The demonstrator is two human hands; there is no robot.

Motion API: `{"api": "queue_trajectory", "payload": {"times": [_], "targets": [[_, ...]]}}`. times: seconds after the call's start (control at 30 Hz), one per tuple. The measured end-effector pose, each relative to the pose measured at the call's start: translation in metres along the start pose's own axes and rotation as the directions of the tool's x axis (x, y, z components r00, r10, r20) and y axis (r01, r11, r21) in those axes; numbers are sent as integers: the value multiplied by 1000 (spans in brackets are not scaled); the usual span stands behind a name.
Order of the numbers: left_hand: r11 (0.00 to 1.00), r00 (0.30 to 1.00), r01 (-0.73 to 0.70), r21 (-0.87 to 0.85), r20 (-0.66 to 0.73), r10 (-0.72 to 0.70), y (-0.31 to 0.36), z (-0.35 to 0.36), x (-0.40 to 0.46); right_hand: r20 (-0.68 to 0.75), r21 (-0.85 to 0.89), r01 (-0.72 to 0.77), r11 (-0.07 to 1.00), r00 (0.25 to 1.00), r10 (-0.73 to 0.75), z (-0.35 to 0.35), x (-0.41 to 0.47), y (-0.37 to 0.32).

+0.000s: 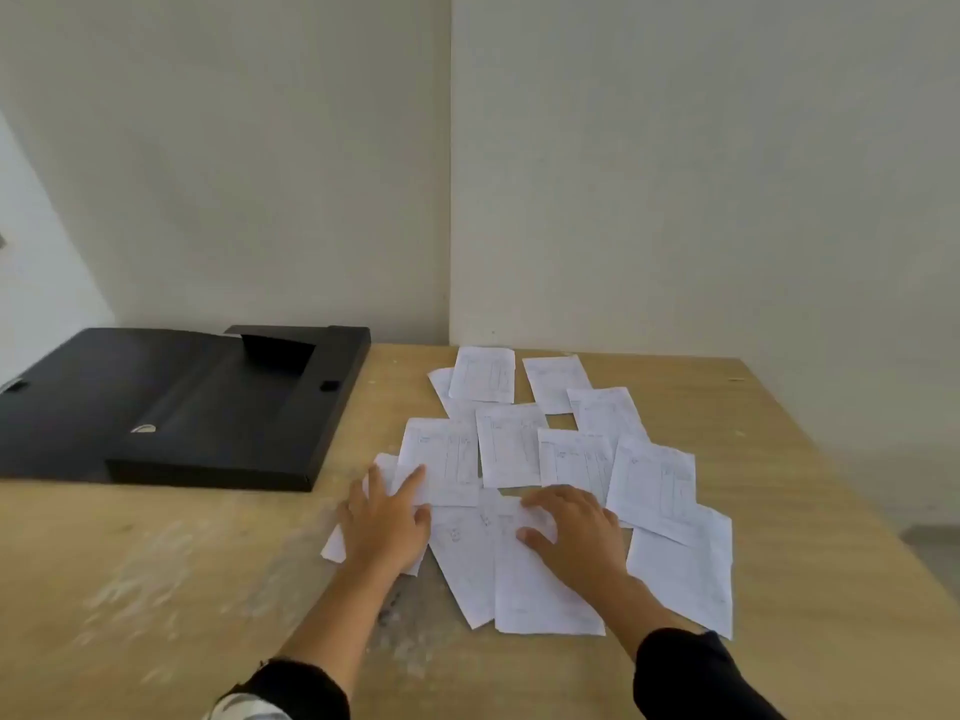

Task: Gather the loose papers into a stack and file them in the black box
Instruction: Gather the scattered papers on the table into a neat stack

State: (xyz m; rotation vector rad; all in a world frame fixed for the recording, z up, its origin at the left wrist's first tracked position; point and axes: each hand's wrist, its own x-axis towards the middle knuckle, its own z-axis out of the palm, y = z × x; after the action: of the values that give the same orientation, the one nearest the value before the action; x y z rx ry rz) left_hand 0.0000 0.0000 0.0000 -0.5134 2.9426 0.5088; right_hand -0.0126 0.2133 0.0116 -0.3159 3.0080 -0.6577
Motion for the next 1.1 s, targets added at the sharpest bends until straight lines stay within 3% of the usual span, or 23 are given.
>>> {"api": "queue_trajectory", "payload": {"times": [0.13, 0.23, 0.33, 0.4, 0.5, 0.63, 0.8, 0.93, 1.1], "targets": [[996, 999, 34, -79, -9, -35, 2, -8, 3, 51, -25, 40, 999, 998, -39, 7, 6, -10], [981, 988, 46, -187, -139, -73, -4, -9, 1, 130, -14, 96, 995, 987, -93, 13, 8, -12], [964, 962, 12, -266, -258, -84, -9, -12, 1, 98, -7, 58, 998, 994, -57, 15, 7, -10], [937, 955, 43, -346, -260, -140, -7, -14, 2, 42, 8, 31, 999, 999, -32, 18, 6, -12], [818, 943, 149, -556, -169, -286, -2, -27, 5, 8, 13, -7, 1000, 1000, 7, 21, 7, -20], [717, 920, 216, -663, -108, -377, -12, -46, 6, 5, -45, -56, 997, 998, 56, 22, 9, -25], [435, 921, 321, -841, 170, -351, -19, -65, -8, -11, -63, -118, 991, 993, 117, 25, 14, -37], [374, 922, 342, -862, 231, -311, -18, -60, -14, -25, 25, -137, 990, 990, 137, 16, 19, -36], [346, 889, 439, -829, 343, -303, 2, -39, -21, 24, 193, -38, 980, 999, 33, 5, 21, -16]]}}
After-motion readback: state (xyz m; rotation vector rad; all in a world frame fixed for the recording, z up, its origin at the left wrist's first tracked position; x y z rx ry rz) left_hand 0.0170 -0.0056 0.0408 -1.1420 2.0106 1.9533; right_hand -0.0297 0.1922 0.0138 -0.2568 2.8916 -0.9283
